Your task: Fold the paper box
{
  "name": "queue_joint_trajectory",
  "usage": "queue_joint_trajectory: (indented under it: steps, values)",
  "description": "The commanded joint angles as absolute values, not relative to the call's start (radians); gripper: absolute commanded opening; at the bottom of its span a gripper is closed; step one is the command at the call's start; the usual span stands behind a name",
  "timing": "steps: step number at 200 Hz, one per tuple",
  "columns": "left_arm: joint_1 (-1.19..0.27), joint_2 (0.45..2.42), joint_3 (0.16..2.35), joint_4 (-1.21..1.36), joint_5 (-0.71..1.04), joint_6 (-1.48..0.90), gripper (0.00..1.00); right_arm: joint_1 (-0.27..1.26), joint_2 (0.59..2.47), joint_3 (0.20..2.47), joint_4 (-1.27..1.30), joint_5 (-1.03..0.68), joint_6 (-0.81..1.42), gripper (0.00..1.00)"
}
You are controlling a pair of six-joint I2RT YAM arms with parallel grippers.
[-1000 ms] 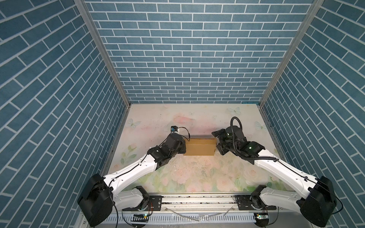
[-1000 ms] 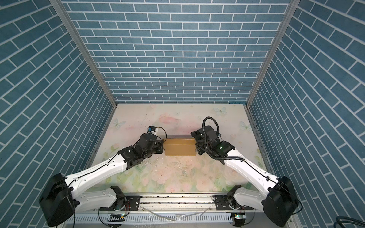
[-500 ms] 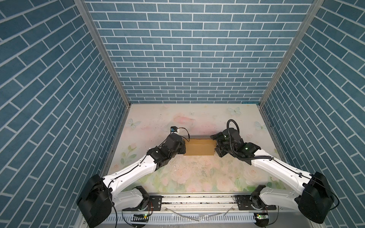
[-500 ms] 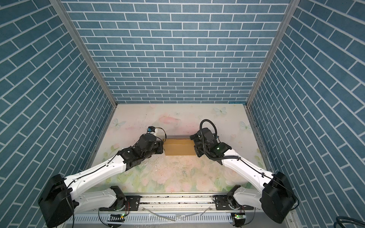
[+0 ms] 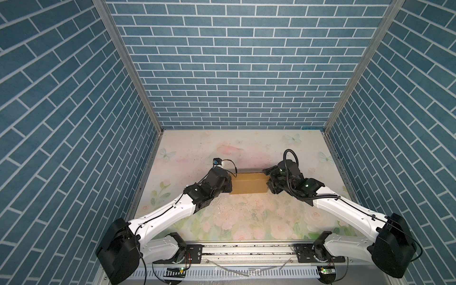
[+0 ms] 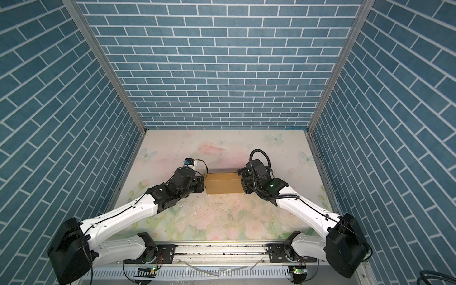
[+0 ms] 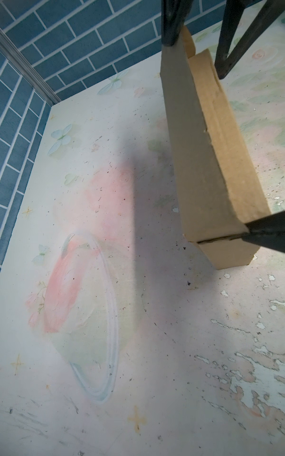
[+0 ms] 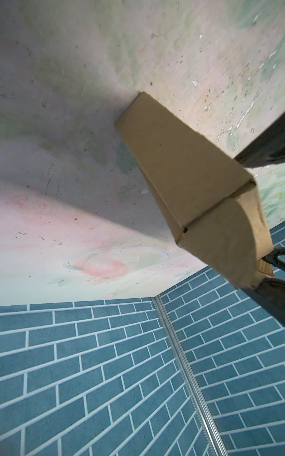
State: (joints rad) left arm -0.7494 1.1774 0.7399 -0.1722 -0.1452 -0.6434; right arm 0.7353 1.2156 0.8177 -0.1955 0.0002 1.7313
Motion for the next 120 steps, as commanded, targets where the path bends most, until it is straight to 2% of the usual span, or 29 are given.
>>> queue_joint_trajectory:
  steps: [1,54,120]
  values:
    - [-0.754,1.184,0.714,-0.228,-0.148,-0.636,0.02,0.741,1.227,0.786,-0.176,0.023,1.763,0.65]
    - [-0.753,1.184,0.712,-0.226,-0.147,-0.633,0.03,0.741,1.232,0.787,-0.176,0.025,1.761,0.59]
    - [-0.755,1.170,0.701,-0.229,-0.152,-0.636,0.11,0.741,1.247,0.785,-0.160,0.024,1.759,0.54]
